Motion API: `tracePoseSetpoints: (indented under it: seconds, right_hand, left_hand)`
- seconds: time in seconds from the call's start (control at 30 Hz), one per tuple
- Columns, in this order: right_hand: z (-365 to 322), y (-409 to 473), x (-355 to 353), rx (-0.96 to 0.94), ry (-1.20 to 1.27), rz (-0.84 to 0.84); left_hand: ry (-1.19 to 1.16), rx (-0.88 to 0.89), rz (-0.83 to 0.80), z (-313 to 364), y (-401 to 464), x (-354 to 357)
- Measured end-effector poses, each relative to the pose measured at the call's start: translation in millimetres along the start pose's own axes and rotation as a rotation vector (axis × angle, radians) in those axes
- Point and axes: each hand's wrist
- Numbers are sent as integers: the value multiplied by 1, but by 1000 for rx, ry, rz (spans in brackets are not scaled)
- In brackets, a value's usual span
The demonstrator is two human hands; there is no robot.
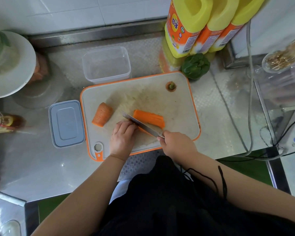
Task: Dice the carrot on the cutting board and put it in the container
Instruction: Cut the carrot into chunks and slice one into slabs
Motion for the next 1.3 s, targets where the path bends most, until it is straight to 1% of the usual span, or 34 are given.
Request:
tracePoseSetpoints:
  seconds: [0.13,0.57,0.73,0.93,1.13,1.3]
  right_hand:
    - [-1,1,-3,-11,-11,-10]
    - [-12,10,-12,-17,-60,-125]
    - [-16,13,-14,-27,-104,-127]
    - [-20,21,-5,-27,-66,-127]
    - [-22,23,2,0,-48,-115]
    - [-16,22,7,6,-98,-101]
  left_hand:
    - [-27,11,10,0,0,1]
    - [-61,-10,39,-1,0,5]
    - [-54,-14,60,-1,-1,5]
    - [-57,-16,78,0,-1,6]
    - [-53,-26,48,-2,-4,7]
    - [-65,-38,30,-1,-3,5]
Point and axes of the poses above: each hand's wrist, its own y-axis towards the middle knuckle, its own x-axis out of the palm, z = x × y, and after that the axes turned 1 degree about z, right-handed
